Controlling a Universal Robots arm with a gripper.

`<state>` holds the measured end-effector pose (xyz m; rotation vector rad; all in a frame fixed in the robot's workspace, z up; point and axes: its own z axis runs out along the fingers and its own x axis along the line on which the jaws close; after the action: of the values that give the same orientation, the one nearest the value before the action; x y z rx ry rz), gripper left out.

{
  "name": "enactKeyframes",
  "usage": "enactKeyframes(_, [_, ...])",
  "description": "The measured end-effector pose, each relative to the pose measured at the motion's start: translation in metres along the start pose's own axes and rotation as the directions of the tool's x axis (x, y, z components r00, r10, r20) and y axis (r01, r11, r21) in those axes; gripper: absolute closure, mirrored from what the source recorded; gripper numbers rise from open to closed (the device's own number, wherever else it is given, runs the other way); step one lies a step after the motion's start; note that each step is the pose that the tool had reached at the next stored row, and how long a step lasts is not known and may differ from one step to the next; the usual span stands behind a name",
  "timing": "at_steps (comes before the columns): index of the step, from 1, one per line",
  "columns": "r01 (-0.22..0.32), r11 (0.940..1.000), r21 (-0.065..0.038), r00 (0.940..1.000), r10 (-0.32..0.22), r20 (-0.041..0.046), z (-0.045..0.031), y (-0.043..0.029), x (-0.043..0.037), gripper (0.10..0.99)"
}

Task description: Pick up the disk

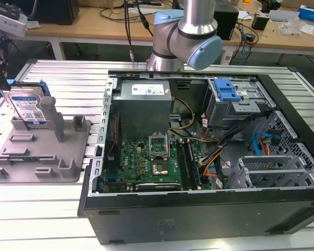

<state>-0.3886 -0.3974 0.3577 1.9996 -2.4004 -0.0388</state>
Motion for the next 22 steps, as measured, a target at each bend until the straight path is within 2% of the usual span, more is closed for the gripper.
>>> enactKeyframes(7, [0.014,0.9999,0.0,0.9999,-0.014,-0.0004,0.0,-0.0012,-0.0022,0.604])
enactKeyframes(14, [0.034,0.9994,0.0,0.9994,-0.034,-0.0011,0.0001,0.003,-0.0263,0.604])
enactKeyframes(22, [0.06,0.9982,0.0,0.9982,-0.06,-0.0019,0.0003,0.0073,-0.0497,0.604])
